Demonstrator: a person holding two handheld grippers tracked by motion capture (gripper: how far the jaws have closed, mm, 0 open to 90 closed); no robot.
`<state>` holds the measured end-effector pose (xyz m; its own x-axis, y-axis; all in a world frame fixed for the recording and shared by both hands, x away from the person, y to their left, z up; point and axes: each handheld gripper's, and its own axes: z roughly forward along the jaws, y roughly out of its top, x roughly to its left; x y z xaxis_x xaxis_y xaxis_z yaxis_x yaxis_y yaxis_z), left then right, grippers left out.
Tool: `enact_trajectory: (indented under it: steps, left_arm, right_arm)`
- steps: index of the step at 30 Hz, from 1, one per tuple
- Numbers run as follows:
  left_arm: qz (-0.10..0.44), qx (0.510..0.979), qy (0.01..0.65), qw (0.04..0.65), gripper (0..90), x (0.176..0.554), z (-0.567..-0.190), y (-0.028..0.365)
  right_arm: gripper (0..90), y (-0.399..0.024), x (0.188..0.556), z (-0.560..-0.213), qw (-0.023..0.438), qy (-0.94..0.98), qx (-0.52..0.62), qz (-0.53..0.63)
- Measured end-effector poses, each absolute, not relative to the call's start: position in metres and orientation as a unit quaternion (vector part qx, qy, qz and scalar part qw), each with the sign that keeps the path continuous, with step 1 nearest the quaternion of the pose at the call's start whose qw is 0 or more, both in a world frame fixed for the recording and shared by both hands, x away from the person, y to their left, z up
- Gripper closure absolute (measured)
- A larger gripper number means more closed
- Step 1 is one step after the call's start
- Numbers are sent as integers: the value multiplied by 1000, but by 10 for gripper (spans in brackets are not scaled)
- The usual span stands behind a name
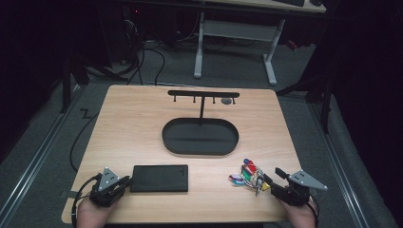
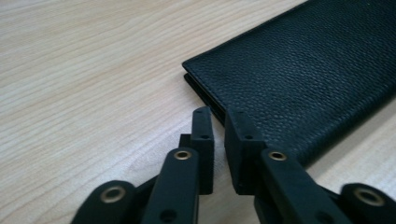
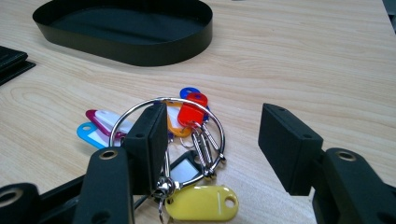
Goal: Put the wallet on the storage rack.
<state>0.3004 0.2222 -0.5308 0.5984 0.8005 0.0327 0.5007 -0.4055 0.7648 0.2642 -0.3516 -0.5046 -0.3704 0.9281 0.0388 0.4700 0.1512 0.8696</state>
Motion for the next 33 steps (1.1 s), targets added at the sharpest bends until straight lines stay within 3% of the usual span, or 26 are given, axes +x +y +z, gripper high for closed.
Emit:
enact_trajectory:
  steps: [21, 27, 33]
  left_arm:
    - [179, 871, 284, 360, 769, 253, -530, 178]
    - [198, 852, 301, 381, 755, 252, -521, 189]
    - [203, 844, 306, 390, 630, 256, -517, 188]
  right_arm:
    - [429, -323, 296, -505, 249, 728, 463, 441]
    - [429, -326, 295, -505, 248, 725, 466, 443]
    - [429, -331, 291, -506, 252, 723, 470, 439]
